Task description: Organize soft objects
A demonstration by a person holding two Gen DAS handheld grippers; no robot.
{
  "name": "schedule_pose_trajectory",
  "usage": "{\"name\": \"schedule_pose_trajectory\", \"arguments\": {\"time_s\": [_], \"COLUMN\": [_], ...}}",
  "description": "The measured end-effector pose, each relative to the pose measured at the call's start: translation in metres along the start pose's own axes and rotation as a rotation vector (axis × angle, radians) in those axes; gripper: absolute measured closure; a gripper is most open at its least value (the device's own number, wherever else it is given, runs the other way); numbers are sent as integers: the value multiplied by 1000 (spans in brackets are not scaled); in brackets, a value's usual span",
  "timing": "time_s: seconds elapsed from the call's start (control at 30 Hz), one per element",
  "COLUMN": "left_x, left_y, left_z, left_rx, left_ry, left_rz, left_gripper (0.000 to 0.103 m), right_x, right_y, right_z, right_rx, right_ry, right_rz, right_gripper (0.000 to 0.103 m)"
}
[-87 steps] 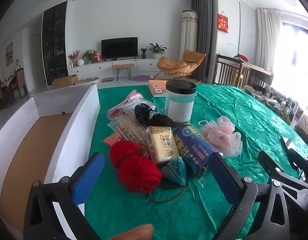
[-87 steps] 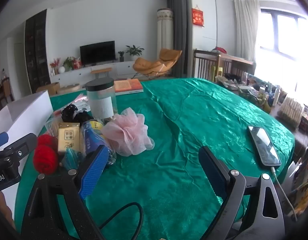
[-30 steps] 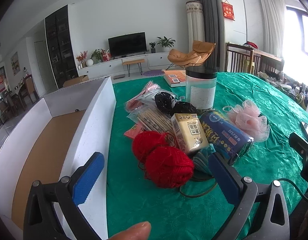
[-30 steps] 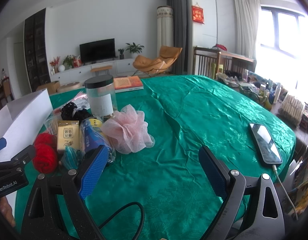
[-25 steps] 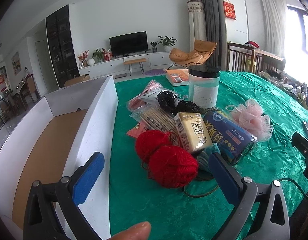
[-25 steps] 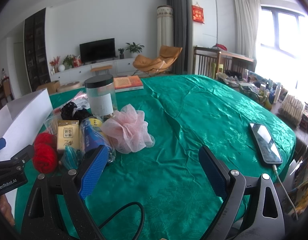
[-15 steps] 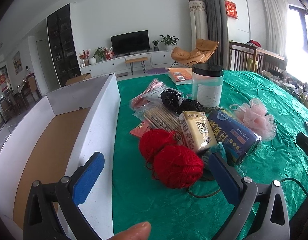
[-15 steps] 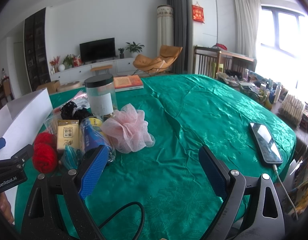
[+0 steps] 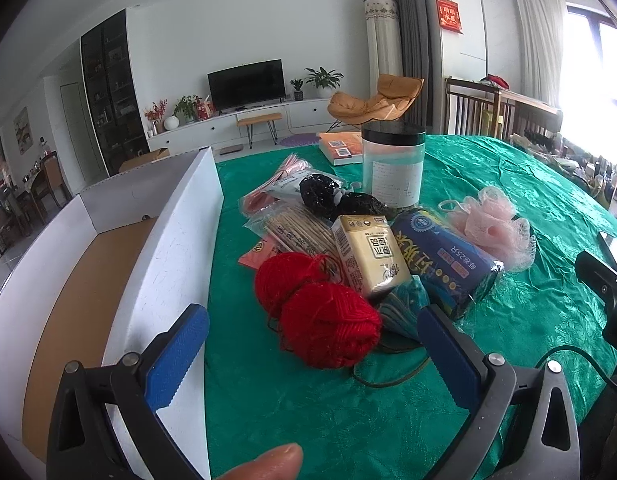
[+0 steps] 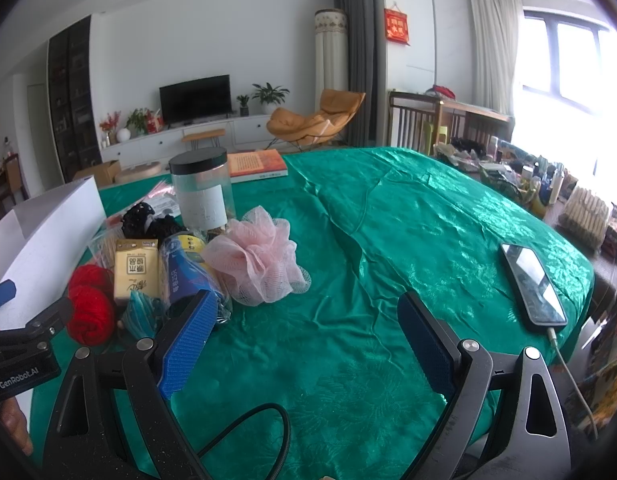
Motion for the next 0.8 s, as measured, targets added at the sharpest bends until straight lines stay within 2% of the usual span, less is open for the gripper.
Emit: {"name": "schedule_pose_trajectory", "arguments": {"time_s": [0.27, 0.47, 0.8], "left_x": [11, 26, 54], "left_y": [-6, -16, -40], "left_z": [-15, -28, -22], "left_rx": [48, 83, 94], "left_ry": [-13, -35, 34], "left_rz": [45, 119, 247], "left_gripper": [0, 0, 0], "right_x": [-1, 1, 7], "right_y": [-1, 0, -6], "right_z": [-1, -1, -2], "right_rx": [-1, -2, -3], "right_ry": [-1, -3, -6], "right_rz": [3, 6, 12], "right_gripper": [10, 10, 10]}}
Point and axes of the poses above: each gripper's, at about its wrist camera, not at the fingertips, and y roughly against the way its jaws point, z to its left, x to its underside, the point moved 7 cm from there along -y, roughly the way its jaws point, and after that the axes turned 11 degrees about x, right-handed, at the moved point
